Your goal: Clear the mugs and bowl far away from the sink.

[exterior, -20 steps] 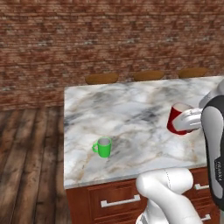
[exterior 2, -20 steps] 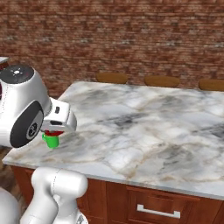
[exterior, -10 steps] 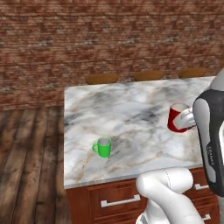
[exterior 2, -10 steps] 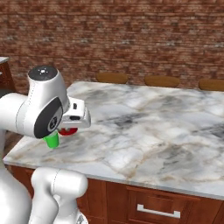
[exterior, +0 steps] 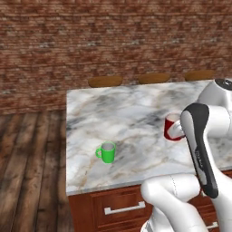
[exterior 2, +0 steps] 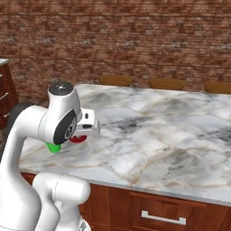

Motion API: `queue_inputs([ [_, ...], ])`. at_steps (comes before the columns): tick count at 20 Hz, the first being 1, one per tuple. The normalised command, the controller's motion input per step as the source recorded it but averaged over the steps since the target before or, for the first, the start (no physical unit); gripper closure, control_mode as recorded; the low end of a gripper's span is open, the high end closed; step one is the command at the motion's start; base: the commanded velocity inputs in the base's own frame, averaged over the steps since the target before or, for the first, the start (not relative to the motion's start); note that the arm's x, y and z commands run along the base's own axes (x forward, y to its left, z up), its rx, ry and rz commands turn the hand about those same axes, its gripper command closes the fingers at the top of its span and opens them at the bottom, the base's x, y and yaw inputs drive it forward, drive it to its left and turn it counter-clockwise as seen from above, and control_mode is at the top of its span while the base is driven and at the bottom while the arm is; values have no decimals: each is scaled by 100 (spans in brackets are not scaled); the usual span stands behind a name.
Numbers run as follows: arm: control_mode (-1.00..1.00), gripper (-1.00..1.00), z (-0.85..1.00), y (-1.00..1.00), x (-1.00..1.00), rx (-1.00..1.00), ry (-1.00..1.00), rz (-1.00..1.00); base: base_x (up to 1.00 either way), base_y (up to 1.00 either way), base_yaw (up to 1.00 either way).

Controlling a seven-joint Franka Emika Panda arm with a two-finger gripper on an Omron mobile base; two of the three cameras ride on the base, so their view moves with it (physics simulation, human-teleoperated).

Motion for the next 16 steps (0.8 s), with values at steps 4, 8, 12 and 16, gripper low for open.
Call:
queue_inputs([
  [4,-100,100,-67,0,47,0,-8,2,0,0,0],
  [8,-100,100,-58,0,47,-2,-4,1,0,0,0],
  [12,-100,100,-44,0,43,0,0,0,0,0,0],
  [16,-100,100,-37,0,45,0,0,0,0,0,0],
])
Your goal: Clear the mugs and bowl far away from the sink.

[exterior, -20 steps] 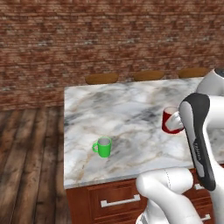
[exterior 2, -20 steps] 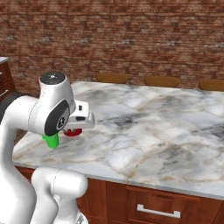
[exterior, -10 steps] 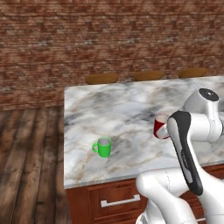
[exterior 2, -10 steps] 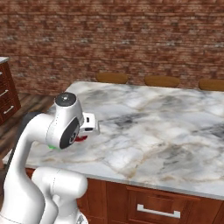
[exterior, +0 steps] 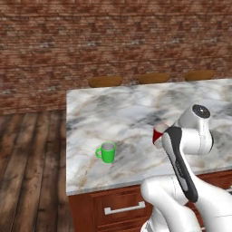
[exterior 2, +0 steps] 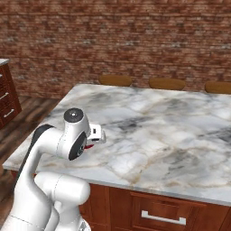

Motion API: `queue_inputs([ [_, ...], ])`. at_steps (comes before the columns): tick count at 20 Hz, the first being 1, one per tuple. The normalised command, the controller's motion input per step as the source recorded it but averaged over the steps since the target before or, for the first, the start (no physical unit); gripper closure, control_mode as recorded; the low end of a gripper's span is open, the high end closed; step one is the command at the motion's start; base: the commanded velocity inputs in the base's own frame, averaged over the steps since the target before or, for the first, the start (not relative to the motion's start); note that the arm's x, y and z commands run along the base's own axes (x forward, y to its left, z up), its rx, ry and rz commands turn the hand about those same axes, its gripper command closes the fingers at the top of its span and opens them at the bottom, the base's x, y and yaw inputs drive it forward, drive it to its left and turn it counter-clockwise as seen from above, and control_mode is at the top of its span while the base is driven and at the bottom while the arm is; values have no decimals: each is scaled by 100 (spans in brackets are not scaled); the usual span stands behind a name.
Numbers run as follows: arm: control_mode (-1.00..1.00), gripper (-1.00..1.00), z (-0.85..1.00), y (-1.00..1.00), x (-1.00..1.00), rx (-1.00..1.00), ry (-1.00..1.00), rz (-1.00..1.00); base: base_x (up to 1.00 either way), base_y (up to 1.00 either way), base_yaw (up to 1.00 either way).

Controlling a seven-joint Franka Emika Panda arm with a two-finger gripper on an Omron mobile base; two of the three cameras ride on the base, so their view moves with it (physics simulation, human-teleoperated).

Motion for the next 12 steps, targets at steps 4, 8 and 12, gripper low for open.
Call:
queue_inputs([
  [4,-100,100,-22,0,41,0,0,0,0,0,0],
  [8,-100,100,-25,0,35,0,0,0,0,0,0],
  [12,-100,100,-29,0,24,0,4,0,0,0,0],
])
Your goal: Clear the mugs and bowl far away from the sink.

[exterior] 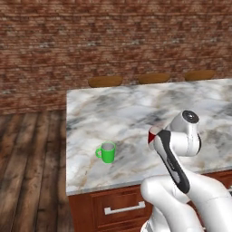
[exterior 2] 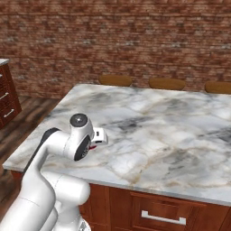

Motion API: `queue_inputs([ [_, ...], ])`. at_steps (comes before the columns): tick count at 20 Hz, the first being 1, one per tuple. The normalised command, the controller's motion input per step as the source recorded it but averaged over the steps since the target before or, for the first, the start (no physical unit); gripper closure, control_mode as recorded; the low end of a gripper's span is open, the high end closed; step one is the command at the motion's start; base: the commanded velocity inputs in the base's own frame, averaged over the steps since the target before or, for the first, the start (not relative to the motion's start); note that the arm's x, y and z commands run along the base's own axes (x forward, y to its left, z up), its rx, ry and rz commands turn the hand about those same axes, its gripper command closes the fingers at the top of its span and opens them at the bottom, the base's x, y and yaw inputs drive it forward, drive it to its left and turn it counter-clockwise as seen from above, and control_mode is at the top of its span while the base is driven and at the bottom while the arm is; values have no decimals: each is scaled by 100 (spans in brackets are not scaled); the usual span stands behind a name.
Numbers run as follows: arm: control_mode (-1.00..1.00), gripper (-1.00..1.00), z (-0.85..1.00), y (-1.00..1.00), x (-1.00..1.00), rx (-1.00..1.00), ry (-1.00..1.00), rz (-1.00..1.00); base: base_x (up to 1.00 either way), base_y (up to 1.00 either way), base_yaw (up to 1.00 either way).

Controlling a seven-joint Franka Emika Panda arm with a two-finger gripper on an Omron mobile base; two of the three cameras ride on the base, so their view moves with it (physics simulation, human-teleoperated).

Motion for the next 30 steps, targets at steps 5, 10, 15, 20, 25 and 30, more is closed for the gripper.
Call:
queue_inputs([
  [5,-100,100,-27,0,31,0,6,0,0,0,0],
  [10,-100,100,-25,0,40,0,1,0,0,0,0],
  [15,-100,100,-33,0,50,0,0,0,0,0,0],
  [20,-100,100,-34,0,46,0,0,0,0,0,0],
  [25,-100,100,-32,0,38,0,0,0,0,0,0],
  [30,-100,100,-29,0,34,0,1,0,0,0,0],
])
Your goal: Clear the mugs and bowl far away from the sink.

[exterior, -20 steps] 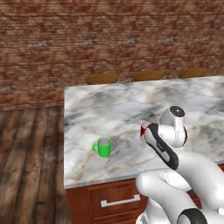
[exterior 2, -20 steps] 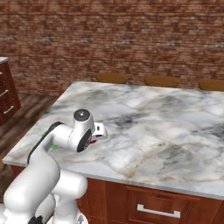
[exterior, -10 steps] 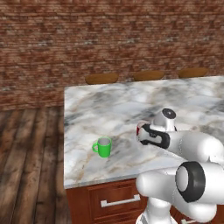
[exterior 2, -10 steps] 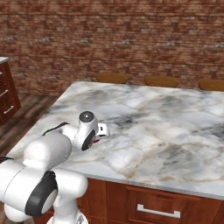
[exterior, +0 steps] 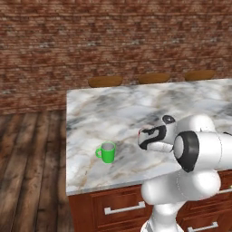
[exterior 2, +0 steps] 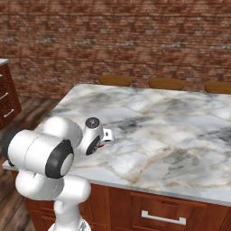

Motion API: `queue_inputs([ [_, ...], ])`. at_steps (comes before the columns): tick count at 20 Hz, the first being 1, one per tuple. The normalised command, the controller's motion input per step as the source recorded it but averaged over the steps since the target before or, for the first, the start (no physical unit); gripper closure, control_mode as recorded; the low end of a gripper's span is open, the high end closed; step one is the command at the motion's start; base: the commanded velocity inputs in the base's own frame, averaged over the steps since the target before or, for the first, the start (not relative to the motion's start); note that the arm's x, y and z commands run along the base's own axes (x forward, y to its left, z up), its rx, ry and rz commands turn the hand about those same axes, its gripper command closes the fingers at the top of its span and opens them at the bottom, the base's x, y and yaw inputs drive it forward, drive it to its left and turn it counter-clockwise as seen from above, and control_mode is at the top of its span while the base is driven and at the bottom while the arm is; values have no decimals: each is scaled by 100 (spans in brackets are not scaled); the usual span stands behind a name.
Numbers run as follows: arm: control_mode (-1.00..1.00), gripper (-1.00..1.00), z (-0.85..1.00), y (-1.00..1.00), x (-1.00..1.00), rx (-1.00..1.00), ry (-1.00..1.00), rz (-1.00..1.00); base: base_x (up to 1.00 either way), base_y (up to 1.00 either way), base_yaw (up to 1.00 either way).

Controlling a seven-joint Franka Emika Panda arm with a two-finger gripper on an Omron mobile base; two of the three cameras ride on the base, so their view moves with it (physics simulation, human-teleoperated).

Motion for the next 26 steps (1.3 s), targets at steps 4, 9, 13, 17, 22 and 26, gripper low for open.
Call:
queue_inputs([
  [4,-100,100,-30,0,28,0,0,0,0,0,0],
  [9,-100,100,-29,0,19,0,0,0,0,0,0],
  [13,-100,-100,-9,0,8,0,0,0,0,0,0],
  [17,-100,-100,6,0,0,1,0,0,0,0,0],
  [22,-100,-100,46,0,-19,7,0,-1,0,0,0],
  [26,-100,-100,81,-2,-54,11,9,-9,0,0,0],
])
